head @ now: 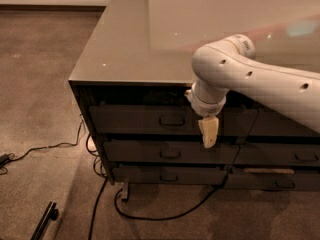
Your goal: Open top drawer
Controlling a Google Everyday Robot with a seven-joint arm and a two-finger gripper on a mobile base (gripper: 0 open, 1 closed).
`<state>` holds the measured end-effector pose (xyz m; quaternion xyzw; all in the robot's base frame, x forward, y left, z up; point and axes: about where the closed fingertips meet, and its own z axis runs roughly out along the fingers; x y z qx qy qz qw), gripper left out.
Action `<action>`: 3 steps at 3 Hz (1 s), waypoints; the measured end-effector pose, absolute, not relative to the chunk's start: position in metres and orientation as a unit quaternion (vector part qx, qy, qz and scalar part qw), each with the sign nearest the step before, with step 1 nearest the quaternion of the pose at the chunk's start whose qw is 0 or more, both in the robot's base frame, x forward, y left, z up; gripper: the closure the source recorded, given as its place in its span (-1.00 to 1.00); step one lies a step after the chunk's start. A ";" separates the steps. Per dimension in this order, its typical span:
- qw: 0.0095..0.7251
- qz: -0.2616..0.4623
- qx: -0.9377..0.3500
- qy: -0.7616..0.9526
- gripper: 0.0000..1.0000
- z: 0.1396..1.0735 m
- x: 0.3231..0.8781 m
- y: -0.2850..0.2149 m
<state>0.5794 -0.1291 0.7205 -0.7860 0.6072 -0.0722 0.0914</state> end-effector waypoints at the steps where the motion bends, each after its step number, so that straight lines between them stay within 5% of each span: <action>1: 0.119 -0.038 -0.767 0.629 -1.00 0.716 0.592 -0.138; 3: 0.155 -0.004 -0.738 0.657 -1.00 0.707 0.586 -0.159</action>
Offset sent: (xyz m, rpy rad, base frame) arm 0.0192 -0.0334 -0.0119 0.2860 0.0472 -0.1391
